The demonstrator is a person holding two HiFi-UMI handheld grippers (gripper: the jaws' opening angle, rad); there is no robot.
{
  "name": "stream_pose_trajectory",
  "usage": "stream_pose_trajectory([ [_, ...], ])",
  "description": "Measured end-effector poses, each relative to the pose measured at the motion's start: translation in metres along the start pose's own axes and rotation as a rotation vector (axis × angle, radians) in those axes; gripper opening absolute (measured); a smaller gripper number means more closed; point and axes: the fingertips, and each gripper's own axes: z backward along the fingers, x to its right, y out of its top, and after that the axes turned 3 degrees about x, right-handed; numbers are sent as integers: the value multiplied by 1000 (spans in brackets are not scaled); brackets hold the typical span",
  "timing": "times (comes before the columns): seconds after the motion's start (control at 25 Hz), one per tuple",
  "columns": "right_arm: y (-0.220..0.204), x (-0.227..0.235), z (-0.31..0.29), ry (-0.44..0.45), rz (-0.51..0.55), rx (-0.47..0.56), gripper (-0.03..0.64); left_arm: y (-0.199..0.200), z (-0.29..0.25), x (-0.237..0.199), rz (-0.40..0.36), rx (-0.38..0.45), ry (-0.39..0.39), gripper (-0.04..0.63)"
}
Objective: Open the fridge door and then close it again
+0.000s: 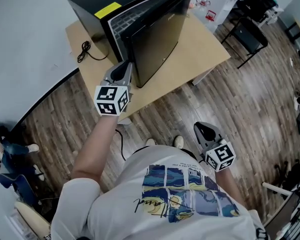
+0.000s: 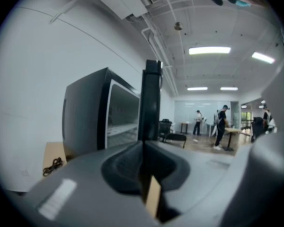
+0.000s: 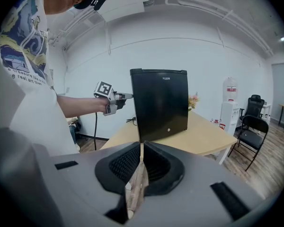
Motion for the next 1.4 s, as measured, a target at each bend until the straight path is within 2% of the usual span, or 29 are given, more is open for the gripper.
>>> stream_pose_trajectory([
  [0.8, -11, -27, 2, -60, -28, -6, 26, 3, -17, -67, -27, -20, 90, 6],
  [1.4, -13, -28, 10, -90, -42, -18, 26, 6, -22, -82, -27, -18, 109, 5],
])
